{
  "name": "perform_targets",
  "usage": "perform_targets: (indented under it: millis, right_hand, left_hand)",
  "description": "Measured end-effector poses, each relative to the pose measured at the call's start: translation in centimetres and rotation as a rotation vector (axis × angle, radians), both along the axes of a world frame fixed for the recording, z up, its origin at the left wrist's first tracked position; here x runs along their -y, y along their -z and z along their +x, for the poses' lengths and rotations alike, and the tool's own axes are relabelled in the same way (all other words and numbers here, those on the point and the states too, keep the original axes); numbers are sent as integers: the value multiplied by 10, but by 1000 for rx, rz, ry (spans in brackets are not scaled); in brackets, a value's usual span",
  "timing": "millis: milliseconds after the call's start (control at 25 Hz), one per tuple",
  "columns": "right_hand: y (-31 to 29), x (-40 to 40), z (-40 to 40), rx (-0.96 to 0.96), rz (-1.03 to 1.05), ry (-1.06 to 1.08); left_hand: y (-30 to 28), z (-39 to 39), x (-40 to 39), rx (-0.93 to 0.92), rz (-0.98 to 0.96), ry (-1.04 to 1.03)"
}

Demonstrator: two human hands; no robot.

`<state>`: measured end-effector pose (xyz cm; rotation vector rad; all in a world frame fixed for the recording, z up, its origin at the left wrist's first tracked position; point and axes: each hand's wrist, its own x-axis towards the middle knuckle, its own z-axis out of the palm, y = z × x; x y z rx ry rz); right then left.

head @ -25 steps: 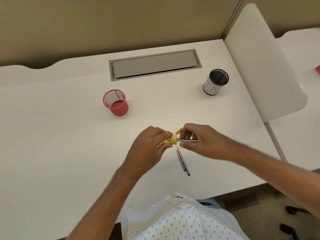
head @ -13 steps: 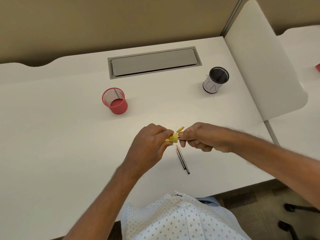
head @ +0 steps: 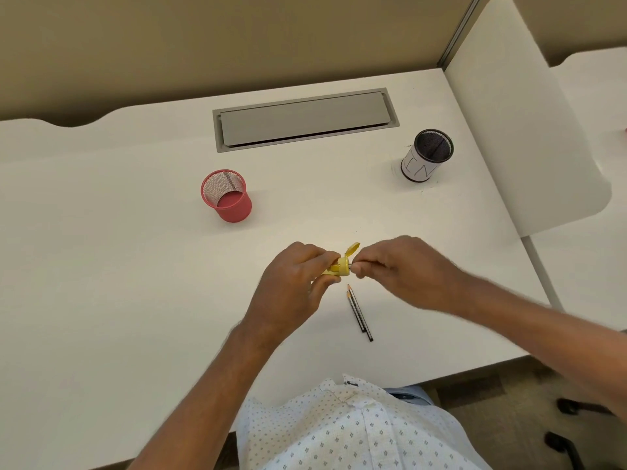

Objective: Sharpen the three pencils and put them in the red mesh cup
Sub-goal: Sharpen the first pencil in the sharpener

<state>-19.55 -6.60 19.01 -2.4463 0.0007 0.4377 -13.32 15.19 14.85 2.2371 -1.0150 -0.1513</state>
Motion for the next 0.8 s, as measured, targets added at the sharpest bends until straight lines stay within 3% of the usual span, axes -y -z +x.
perform_targets:
  millis: [80,120,200,320,440,520,560,640,760,800]
  right_hand:
    - [-4,9,17,-531,457,265]
    - [-6,11,21,-678,592,355]
    - [-3,10,18,-660,613,383]
    - [4,0,-4,-204,283,225]
    - [16,-1,-22,491,-374,-168]
    - [20,0,-25,698,-546,-288]
    - [20,-1,-23,671,-521,-280]
    - [12,-5,-11,379,-278,-117]
    - [0,6,18,-489,434,296]
    - [-2,10,22,-626,533,346]
  left_hand:
    - [0,2,1,79,7,29]
    - [0,3,1,103,12,40]
    - [-1,6,1,97,18,50]
    - [0,8,-2,16,20,33]
    - [1,7,-2,-68,24,31]
    - [2,6,-1,-84,14,30]
    - [2,6,-1,-75,8,21]
    - [2,6,0,-23,8,9]
    - [3,6,2,70,15,43]
    - [3,5,2,72,16,55]
